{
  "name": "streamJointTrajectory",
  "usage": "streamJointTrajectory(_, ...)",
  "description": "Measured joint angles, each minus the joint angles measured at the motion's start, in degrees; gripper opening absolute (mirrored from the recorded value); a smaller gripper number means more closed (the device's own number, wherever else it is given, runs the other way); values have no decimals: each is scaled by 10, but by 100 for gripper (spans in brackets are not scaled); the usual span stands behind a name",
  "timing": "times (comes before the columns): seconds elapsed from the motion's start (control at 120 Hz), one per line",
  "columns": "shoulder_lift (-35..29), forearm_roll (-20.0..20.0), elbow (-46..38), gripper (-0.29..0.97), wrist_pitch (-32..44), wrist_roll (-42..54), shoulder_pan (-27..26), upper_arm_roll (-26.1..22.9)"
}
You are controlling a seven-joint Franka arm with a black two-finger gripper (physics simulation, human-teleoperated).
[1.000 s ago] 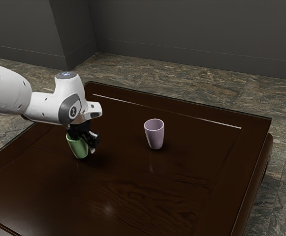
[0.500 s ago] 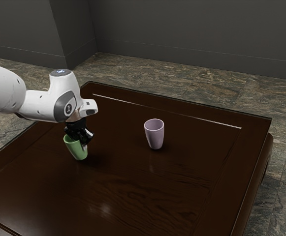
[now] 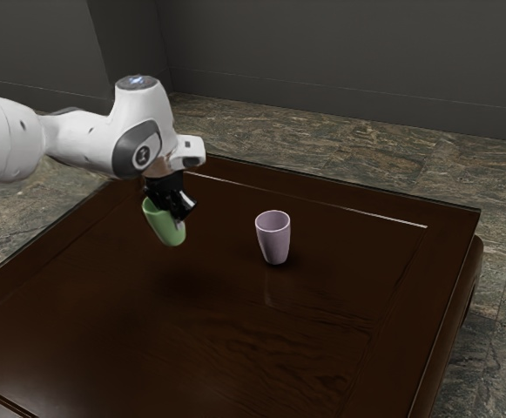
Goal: Place the left cup onto the right cup
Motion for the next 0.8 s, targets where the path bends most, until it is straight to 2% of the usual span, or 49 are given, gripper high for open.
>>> streamJointTrajectory(0.333,21,18,95,-10,-77,-29,-36,-45)
streamJointTrajectory(0.575,97,13,210,-10,-108,-42,-44,-74)
streamJointTrajectory(0.8,151,5,273,-10,-132,-51,-44,-92)
